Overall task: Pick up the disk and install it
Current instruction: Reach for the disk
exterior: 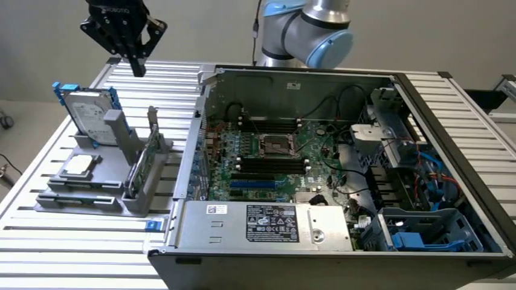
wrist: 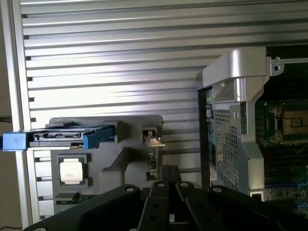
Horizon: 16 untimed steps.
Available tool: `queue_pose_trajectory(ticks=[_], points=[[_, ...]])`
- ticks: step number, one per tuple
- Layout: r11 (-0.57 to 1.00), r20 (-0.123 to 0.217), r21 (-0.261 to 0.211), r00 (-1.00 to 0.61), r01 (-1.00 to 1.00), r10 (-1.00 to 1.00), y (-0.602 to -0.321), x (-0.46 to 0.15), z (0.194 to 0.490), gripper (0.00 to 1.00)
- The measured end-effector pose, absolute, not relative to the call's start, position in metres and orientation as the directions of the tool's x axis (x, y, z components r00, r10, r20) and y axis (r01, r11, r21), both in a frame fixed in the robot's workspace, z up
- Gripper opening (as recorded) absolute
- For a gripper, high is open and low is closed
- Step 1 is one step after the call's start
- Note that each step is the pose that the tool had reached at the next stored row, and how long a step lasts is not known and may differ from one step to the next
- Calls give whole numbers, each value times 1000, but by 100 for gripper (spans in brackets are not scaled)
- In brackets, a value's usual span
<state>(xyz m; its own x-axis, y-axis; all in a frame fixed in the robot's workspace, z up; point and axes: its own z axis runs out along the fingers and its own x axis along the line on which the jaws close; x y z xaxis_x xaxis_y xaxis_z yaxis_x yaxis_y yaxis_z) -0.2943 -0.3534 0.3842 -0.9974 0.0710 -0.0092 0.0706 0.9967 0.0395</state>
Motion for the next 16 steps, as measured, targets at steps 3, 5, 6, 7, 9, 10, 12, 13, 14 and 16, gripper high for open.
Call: queue_pose_trajectory(ticks=[3, 5, 6, 7, 9, 10, 12, 13, 14, 16], points=[[997, -5, 38, -997, 71, 71, -352, -308, 382, 11], [997, -3, 37, -997, 71, 71, -351, -317, 381, 11], [997, -2, 37, -997, 71, 71, -351, -322, 380, 11], [997, -1, 37, -997, 71, 71, -350, -326, 380, 11], [997, 2, 36, -997, 71, 71, -350, -335, 378, 11], [997, 3, 36, -997, 71, 71, -350, -340, 377, 11], [997, 5, 35, -997, 71, 71, -349, -349, 376, 11], [997, 7, 35, -997, 71, 71, -349, -354, 375, 11], [997, 8, 35, -997, 71, 71, -348, -358, 375, 11], [997, 11, 34, -997, 71, 71, -347, -367, 373, 11]])
